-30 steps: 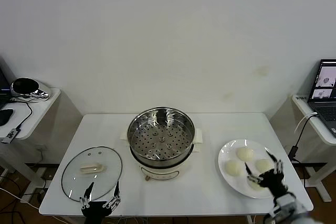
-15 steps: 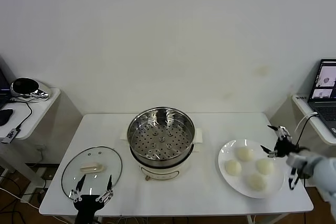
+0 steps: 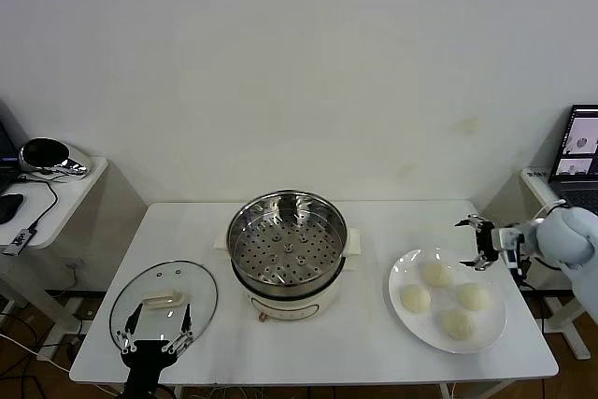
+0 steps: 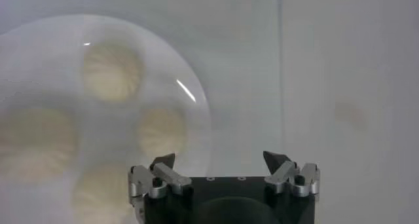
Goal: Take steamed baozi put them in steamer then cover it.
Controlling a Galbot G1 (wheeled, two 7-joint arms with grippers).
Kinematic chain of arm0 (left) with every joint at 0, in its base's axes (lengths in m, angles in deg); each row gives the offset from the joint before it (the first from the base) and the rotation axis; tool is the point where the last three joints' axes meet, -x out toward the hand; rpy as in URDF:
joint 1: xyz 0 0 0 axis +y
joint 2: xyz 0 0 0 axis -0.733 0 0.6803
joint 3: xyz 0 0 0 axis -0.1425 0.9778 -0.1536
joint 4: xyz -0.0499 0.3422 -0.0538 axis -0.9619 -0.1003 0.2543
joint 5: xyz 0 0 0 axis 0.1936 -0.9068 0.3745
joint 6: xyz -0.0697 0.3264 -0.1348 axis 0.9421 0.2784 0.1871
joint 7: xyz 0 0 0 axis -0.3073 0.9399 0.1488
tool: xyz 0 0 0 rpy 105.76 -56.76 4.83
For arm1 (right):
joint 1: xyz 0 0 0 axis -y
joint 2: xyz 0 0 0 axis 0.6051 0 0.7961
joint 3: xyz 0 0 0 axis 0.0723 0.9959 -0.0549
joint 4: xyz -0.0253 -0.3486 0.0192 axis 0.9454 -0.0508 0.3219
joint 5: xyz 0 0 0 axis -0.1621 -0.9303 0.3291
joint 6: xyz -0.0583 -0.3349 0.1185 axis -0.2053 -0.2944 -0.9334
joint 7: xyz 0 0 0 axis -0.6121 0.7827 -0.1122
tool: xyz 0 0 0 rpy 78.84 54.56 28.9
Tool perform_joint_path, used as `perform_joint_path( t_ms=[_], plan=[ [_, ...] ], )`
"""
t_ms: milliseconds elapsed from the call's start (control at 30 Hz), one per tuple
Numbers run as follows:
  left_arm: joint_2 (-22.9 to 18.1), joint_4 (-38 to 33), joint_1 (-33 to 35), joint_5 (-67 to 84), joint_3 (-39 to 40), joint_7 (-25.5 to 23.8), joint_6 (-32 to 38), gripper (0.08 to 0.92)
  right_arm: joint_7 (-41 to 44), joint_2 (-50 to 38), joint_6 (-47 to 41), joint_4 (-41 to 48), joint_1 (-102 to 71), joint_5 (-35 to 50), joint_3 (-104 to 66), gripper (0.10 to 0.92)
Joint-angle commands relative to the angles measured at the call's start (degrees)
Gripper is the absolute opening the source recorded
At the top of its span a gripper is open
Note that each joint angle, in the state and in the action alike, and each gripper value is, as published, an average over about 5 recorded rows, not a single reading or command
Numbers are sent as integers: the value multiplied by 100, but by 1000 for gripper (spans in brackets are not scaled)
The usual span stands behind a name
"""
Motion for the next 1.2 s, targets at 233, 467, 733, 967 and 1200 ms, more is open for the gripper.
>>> perform_joint_path(
  t_ms=[233,467,733,967,1200],
  plan=[
    [18,55,-142,-23,-106,-22,-39,823,594,421,15,1128,1827,299,2605,823],
    [8,45,-120,-28,-121,-24,-32,823,488,658,-87,1223,1706,219,2672,823],
    [-3,32,-116,-26,-133,-26,-10,823,384,940,-126,1410,1627,6,2645,823],
    [-10,18,-117,-21,-143,-24,-4,823,348,1093,-199,1535,1605,-82,2660,823],
    [-18,18,-115,-20,-147,-17,6,823,340,1180,-264,1612,1550,-160,2667,780]
  ],
)
